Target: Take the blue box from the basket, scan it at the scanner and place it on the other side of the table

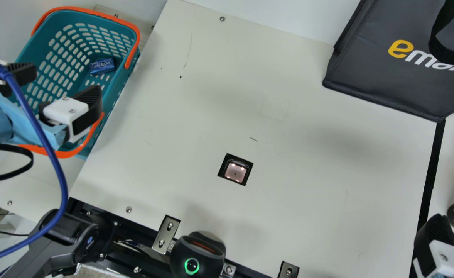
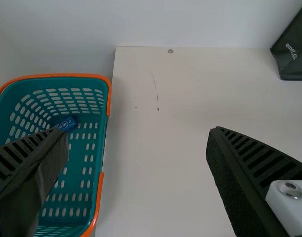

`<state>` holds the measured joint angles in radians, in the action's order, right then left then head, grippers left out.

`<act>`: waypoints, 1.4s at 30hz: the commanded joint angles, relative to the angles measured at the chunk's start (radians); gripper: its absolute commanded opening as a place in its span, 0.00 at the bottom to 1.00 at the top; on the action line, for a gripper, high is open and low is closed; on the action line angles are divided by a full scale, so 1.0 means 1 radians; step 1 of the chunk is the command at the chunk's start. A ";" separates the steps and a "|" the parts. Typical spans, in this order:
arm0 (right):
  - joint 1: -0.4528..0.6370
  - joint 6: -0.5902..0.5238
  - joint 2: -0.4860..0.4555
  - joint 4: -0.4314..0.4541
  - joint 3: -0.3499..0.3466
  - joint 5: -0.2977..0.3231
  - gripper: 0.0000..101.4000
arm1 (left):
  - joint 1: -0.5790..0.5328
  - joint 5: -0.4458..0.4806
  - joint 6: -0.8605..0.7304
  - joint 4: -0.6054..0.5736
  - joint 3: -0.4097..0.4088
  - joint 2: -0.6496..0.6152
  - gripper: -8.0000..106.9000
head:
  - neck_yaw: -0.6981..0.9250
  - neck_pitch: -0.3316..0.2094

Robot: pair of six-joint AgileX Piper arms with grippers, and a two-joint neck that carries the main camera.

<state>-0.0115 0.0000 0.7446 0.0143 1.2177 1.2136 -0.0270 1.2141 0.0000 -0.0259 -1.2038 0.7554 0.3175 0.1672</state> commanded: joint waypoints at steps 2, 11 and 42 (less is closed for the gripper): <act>0.000 0.000 0.000 0.000 0.000 0.000 0.94 | 0.000 0.000 0.000 0.000 0.000 0.000 0.85 | 0.004 -0.029; 0.000 0.000 0.000 0.000 0.000 0.000 0.94 | 0.000 0.000 0.000 0.000 0.000 0.000 0.85 | 0.004 -0.029; 0.000 0.000 0.000 0.000 0.000 -0.001 0.94 | 0.465 -0.086 -0.138 -0.146 -0.003 0.218 0.85 | 0.004 -0.029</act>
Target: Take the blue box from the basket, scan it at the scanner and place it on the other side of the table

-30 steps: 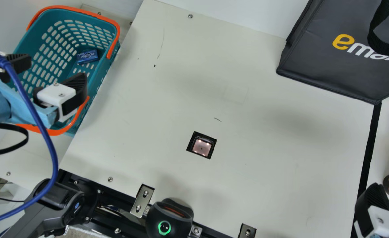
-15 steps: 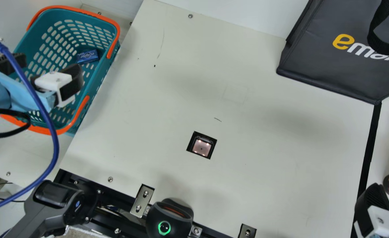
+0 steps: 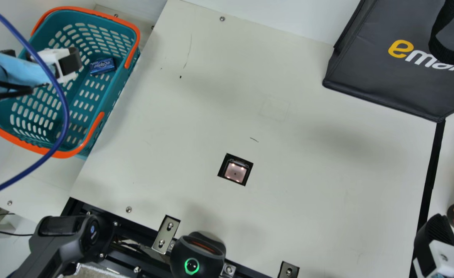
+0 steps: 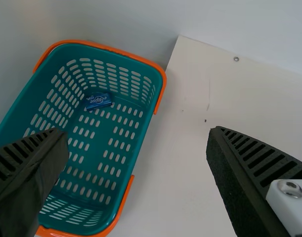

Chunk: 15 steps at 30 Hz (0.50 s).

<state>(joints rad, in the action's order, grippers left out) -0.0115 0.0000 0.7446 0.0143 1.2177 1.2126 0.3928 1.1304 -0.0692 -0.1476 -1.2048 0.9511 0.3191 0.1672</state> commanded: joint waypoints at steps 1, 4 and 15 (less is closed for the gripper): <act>0.000 0.000 0.000 0.000 0.000 0.000 0.94 | 0.066 -0.004 -0.103 -0.040 -0.005 0.037 0.85 | 0.002 -0.029; 0.000 0.000 0.000 0.000 0.000 0.000 0.94 | 0.117 -0.008 -0.199 -0.080 -0.014 0.083 0.85 | 0.002 -0.029; 0.000 0.000 0.000 0.000 0.000 0.000 0.94 | 0.206 -0.029 -0.422 -0.150 -0.034 0.232 0.85 | 0.002 -0.029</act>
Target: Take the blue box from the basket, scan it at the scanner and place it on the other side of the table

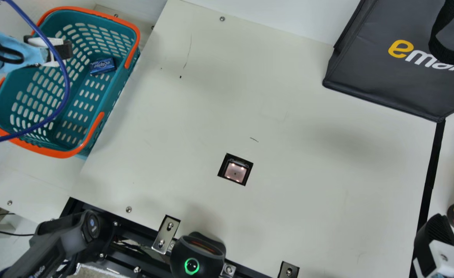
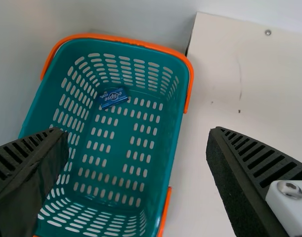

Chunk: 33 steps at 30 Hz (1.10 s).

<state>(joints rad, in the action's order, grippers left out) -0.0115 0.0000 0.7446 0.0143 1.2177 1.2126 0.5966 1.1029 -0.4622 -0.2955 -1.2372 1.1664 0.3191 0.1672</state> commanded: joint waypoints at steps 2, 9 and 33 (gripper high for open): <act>0.000 0.000 0.000 0.000 0.000 0.000 0.94 | 0.003 -0.011 -0.041 -0.001 -0.002 0.042 0.85 | 0.002 -0.029; 0.000 0.000 0.000 0.000 0.000 0.000 0.94 | -0.012 -0.064 -0.029 0.037 0.000 0.144 0.85 | 0.002 -0.029; 0.000 0.000 0.000 0.000 0.000 0.000 0.94 | -0.004 -0.154 0.003 0.132 -0.105 0.515 0.85 | 0.002 -0.029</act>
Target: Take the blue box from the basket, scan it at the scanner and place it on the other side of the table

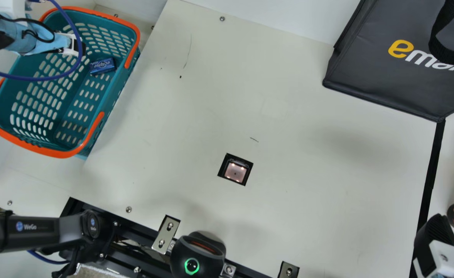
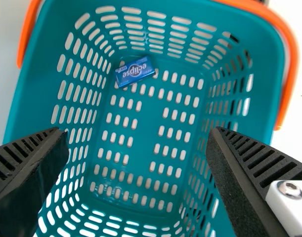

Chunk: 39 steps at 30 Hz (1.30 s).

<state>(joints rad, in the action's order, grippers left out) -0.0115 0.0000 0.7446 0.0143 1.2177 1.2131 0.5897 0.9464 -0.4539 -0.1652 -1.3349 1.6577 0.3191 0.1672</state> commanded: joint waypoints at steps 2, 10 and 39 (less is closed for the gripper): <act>0.000 0.000 0.000 0.000 0.000 0.000 0.94 | 0.008 0.003 -0.017 0.004 -0.023 0.053 0.85 | 0.002 -0.029; 0.000 0.000 0.000 0.000 0.000 0.000 0.94 | 0.013 -0.023 -0.130 -0.003 -0.050 0.145 0.85 | 0.002 -0.029; 0.000 0.000 0.000 0.000 0.000 0.000 0.94 | 0.002 -0.266 -0.501 -0.094 -0.042 0.489 0.85 | 0.002 -0.029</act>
<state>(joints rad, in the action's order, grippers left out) -0.0115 0.0000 0.7446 0.0143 1.2177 1.2141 0.5925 0.6826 -0.9433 -0.2579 -1.3747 2.1320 0.3191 0.1672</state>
